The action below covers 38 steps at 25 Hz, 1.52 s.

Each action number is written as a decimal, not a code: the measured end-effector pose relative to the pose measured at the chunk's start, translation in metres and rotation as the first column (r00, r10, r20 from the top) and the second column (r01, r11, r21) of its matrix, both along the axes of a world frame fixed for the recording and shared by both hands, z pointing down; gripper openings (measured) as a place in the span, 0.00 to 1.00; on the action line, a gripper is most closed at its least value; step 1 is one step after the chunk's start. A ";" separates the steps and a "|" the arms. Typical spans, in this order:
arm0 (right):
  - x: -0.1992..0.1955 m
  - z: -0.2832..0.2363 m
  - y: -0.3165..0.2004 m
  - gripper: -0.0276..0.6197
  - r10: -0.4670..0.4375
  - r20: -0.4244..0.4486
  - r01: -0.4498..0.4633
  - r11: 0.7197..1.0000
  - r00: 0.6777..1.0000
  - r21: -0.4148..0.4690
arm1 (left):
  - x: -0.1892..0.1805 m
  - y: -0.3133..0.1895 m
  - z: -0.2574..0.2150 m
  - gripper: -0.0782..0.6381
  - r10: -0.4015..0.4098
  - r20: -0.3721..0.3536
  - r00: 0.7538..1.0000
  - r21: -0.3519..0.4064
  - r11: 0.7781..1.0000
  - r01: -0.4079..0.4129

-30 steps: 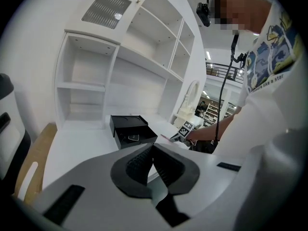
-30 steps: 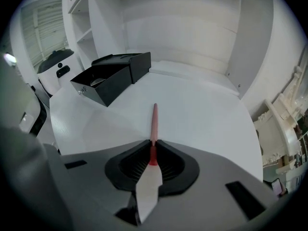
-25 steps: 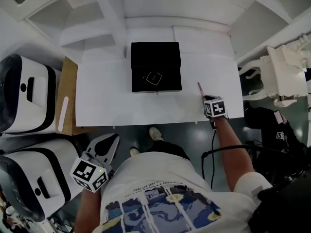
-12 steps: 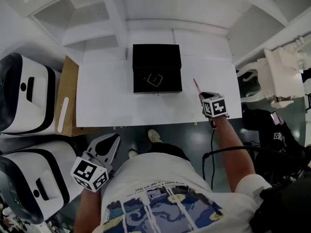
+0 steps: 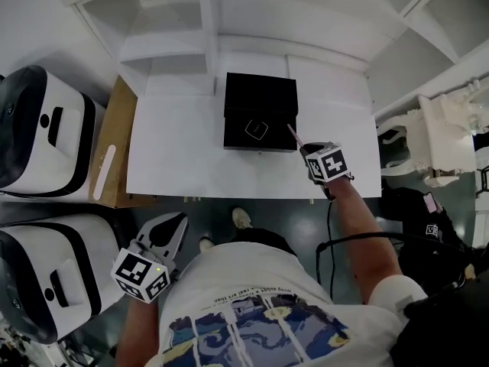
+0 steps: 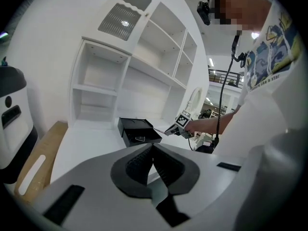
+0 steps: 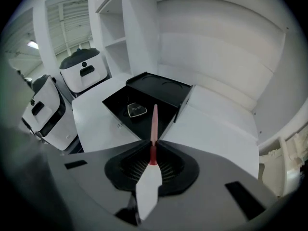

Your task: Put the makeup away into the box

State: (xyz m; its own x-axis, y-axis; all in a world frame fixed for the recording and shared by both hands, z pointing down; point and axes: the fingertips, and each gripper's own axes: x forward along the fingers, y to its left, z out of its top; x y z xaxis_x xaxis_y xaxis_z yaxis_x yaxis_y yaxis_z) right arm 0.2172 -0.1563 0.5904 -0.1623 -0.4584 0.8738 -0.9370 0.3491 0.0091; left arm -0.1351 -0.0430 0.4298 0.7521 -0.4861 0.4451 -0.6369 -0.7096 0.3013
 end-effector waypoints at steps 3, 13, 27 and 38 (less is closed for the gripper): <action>-0.012 0.005 -0.012 0.13 -0.038 -0.026 0.037 0.999 0.999 -0.034 | -0.012 0.003 0.000 0.13 -0.035 -0.002 0.999 0.000 0.999 0.035; -0.032 0.034 -0.055 0.13 -0.087 -0.085 0.075 0.987 0.993 -0.142 | -0.047 0.010 0.005 0.13 -0.153 -0.007 0.988 -0.008 0.988 0.153; -0.036 0.071 -0.079 0.13 -0.099 -0.142 0.061 0.965 0.985 -0.255 | -0.073 0.019 0.005 0.13 -0.273 -0.005 0.962 -0.001 0.962 0.273; -0.040 0.081 -0.078 0.14 -0.154 -0.187 0.092 0.948 0.970 -0.304 | -0.075 0.025 0.003 0.13 -0.284 0.008 0.959 -0.003 0.959 0.284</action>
State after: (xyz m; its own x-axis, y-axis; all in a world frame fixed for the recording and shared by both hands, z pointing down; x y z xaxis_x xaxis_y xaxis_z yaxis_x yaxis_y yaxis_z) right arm 0.1768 -0.2345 0.6713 -0.0035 -0.1673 0.9859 -0.8748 0.4782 0.0781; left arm -0.2106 -0.0177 0.4332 0.5799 -0.6776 0.4523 -0.8144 -0.4976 0.2986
